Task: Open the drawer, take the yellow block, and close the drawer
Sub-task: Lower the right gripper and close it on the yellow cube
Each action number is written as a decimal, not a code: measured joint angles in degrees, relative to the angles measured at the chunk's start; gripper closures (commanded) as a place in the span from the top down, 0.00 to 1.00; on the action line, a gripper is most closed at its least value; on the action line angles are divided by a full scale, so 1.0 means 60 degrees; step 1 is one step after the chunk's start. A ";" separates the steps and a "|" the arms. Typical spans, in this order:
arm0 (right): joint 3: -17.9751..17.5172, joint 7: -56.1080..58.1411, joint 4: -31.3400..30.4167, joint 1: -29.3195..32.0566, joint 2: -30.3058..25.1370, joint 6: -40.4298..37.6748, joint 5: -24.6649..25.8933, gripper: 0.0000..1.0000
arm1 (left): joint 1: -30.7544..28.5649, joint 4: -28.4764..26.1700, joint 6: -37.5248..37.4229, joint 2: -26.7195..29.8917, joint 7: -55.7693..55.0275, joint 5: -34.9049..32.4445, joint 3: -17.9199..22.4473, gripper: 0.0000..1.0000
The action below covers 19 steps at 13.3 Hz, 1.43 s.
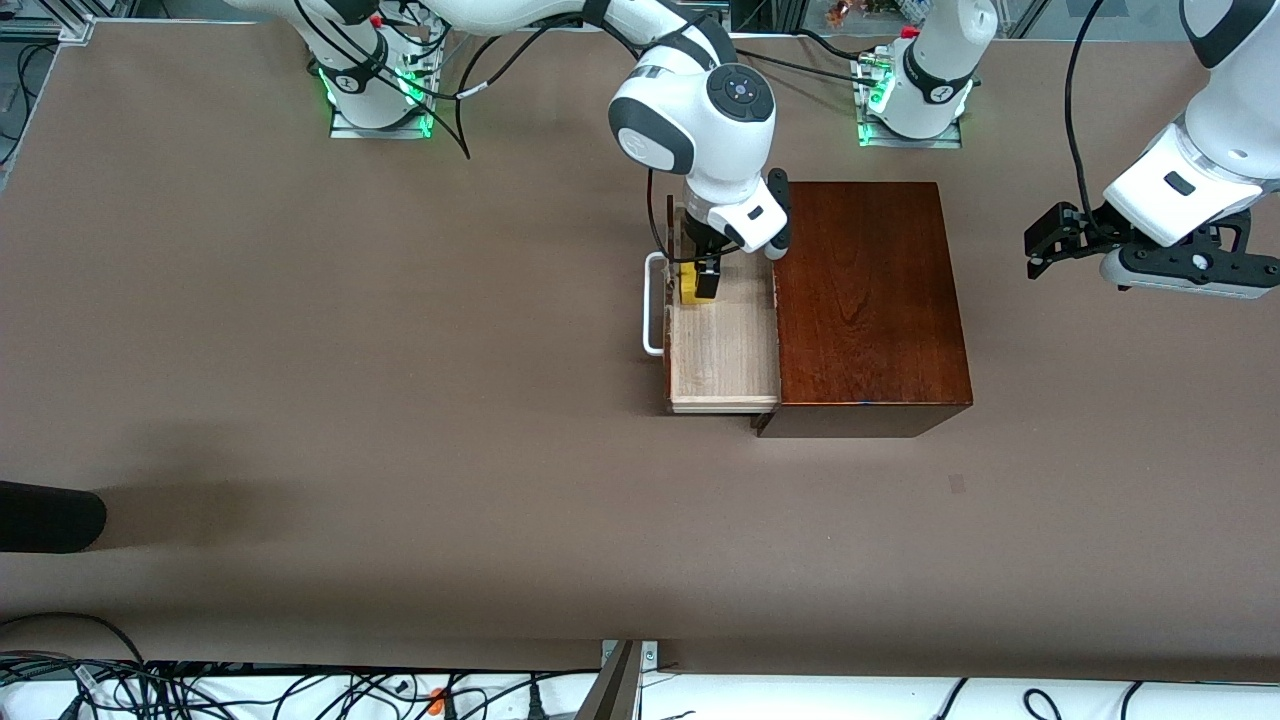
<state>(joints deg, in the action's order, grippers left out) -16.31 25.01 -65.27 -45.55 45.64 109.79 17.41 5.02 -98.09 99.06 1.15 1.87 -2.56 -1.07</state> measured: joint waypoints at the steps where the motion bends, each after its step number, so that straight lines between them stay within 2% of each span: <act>1: 0.0003 0.0000 0.0000 0.0003 0.0002 0.0000 0.0000 1.00 | 0.0000 0.0000 0.0000 0.0000 0.0002 0.0000 0.0000 1.00; 7: 0.0008 0.0000 -0.0006 0.0002 0.0232 0.0268 0.0000 1.00 | 0.0000 0.0001 0.0000 0.0000 0.0018 0.0000 0.0000 1.00; 8: 0.0012 0.0000 -0.0008 0.0002 0.0311 0.0359 0.0001 0.98 | 0.0000 0.0001 0.0000 0.0000 0.0026 0.0000 0.0000 1.00; 10: 0.0030 0.0000 -0.0007 0.0002 0.0403 0.0470 0.0013 0.66 | 0.0017 0.0033 0.0000 0.0000 0.0062 0.0000 -0.0001 1.00; 11: 0.0040 0.0000 -0.0002 0.0002 0.0408 0.0502 0.0025 0.55 | 0.0033 0.0070 0.0000 0.0000 0.0072 0.0000 -0.0003 1.00; 12: 0.0049 0.0001 0.0024 0.0003 0.0407 0.0516 0.0028 0.37 | 0.0043 0.0096 -0.0003 0.0000 0.0076 0.0000 -0.0006 1.00; 13: 0.0061 0.0001 0.0066 0.0006 0.0404 0.0523 0.0030 0.13 | 0.0044 0.0106 -0.0012 0.0000 0.0080 0.0000 -0.0009 1.00; 14: 0.0068 0.0002 0.0118 0.0016 0.0402 0.0523 0.0031 0.01 | 0.0044 0.0108 -0.0016 0.0000 0.0085 0.0000 -0.0009 1.00; 19: 0.0090 0.0001 0.0168 0.0045 0.0278 0.0468 0.0031 0.00 | 0.0044 0.0109 -0.0023 0.0000 0.0093 0.0000 -0.0009 1.00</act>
<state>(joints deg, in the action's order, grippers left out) -15.77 25.02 -64.27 -45.28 47.31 112.60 17.60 5.28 -97.44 98.93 1.15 2.43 -2.56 -1.13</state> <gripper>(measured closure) 0.449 0.000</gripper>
